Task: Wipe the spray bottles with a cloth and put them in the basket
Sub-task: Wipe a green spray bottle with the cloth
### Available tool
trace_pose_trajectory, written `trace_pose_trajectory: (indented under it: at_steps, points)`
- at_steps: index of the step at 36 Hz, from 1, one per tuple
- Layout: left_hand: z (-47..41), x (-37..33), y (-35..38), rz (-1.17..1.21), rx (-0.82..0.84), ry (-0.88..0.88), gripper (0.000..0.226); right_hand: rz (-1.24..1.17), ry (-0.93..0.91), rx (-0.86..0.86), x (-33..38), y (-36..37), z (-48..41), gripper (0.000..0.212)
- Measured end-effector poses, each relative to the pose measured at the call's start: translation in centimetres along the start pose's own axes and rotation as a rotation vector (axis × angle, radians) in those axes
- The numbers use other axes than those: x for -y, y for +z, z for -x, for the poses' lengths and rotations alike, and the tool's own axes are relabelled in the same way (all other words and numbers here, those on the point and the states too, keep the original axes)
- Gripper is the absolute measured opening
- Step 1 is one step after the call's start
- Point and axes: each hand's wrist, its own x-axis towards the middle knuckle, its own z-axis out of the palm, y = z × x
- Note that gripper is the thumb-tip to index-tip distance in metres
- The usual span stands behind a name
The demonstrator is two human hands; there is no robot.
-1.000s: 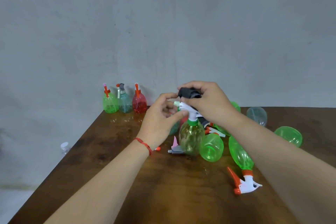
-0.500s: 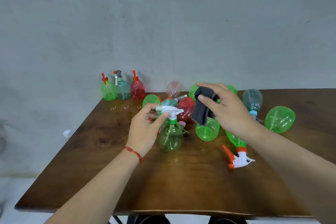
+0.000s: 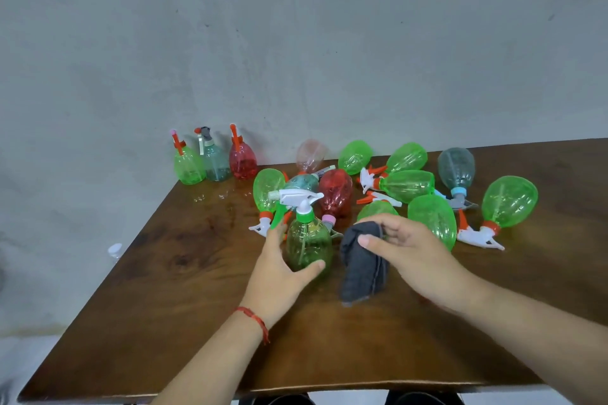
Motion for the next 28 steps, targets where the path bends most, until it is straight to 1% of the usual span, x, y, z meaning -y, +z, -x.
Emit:
trace_pose_trajectory:
  at_steps: [2,6,8,11,13,16,18,20,22,24,26,28]
  points:
    - [-0.4,-0.2,0.3,0.001,-0.003,0.004,0.104,0.009,-0.050,-0.068,-0.4,0.2,-0.4,0.016]
    - [-0.8,-0.5,0.5,-0.023,-0.021,0.018,0.093,0.047,-0.110,-0.128,-1.2,1.1,-2.0,0.021]
    - [-1.0,-1.1,0.5,-0.006,-0.069,0.042,0.089,0.118,-0.169,-0.162,-1.6,1.8,-3.1,0.024]
    - [-2.3,-2.5,0.1,0.061,-0.114,0.088,0.079,0.298,-0.276,-0.247,-1.4,2.3,-4.9,0.026]
    - [-3.5,-3.5,-0.2,0.122,-0.081,0.114,0.074,0.350,-0.320,-0.311,-1.2,2.4,-6.2,0.027]
    - [-5.0,-4.2,-0.2,0.214,0.005,0.126,0.072,0.345,-0.351,-0.367,-1.5,2.6,-8.1,0.031]
    - [-5.7,-4.0,-0.2,0.231,0.056,0.157,0.080,0.315,-0.346,-0.377,-2.0,2.9,-8.9,0.032]
    - [-6.0,-3.0,-0.3,0.260,0.151,0.153,0.099,0.268,-0.326,-0.410,-2.5,3.0,-9.3,0.032]
    - [-5.9,-1.8,-0.5,0.269,0.258,0.139,0.123,0.255,-0.321,-0.456,-2.9,2.9,-9.4,0.027]
    - [-5.8,-1.3,-0.4,0.239,0.310,0.165,0.136,0.257,-0.310,-0.471,-3.1,2.7,-9.4,0.021]
    - [-5.9,-1.4,-0.2,0.155,0.292,0.206,0.139,0.244,-0.298,-0.461,-3.1,2.6,-9.5,0.019]
    - [-6.3,-1.4,0.1,0.056,0.228,0.251,0.139,0.217,-0.280,-0.447,-3.3,2.5,-9.5,0.020]
